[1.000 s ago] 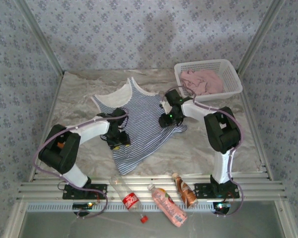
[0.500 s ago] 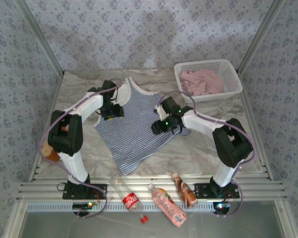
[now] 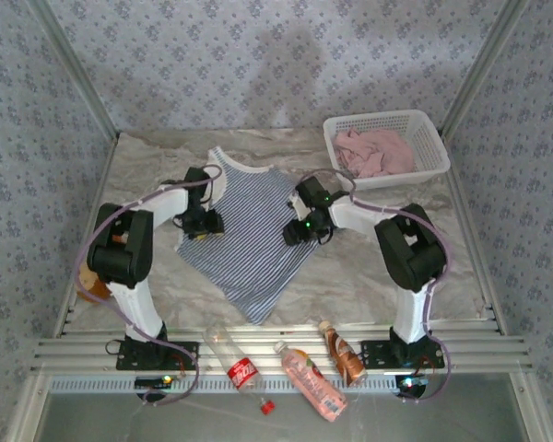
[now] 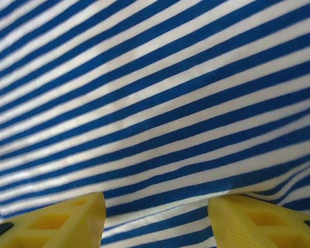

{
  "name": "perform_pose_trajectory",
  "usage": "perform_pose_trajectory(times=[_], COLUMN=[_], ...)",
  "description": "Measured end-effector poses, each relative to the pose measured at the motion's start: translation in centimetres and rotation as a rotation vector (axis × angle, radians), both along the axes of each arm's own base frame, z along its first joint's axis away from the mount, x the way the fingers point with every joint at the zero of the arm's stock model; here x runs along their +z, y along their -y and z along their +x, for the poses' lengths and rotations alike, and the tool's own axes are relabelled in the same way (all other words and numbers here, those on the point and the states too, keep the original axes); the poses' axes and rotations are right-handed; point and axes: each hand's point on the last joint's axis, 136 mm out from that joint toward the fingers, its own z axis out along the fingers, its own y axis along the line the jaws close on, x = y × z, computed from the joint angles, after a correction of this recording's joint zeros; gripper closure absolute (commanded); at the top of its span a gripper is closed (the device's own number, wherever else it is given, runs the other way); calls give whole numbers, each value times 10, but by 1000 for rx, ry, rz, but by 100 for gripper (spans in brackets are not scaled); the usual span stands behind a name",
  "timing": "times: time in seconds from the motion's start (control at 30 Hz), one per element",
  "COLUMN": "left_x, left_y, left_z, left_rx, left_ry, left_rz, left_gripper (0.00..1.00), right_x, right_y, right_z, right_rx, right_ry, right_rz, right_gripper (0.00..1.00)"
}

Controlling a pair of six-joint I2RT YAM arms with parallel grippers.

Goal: Fold and stack the tank tops

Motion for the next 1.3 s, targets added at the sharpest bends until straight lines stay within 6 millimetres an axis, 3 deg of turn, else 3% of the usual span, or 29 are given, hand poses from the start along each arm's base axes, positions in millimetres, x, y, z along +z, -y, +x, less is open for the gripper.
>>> perform_pose_trajectory(times=[0.17,0.37,0.53,0.7,0.8,0.97,1.13,1.3], left_x=[-1,1,3,10,24,45,34,14], left_y=[8,44,50,41,32,22,14,5], left_z=[-33,-48,-47,-48,-49,-61,-105,-143], left_rx=[57,107,169,188,199,214,244,303], left_ry=[-36,-25,-23,-25,-6,25,-33,-108], left_rz=[-24,-63,-80,-37,-20,-25,-25,-19], left_gripper=[49,48,48,46,46,46,46,46], right_x=[0,0,5,17,27,63,77,70], right_y=[1,2,3,1,12,31,53,51], right_z=[45,90,111,115,83,27,-29,-86], right_rx=[13,30,47,104,138,168,180,275], right_ry=[60,119,157,217,222,298,337,350], right_rz=[-46,-93,-78,-41,-27,25,47,53], right_gripper=[42,42,41,39,38,38,38,38])
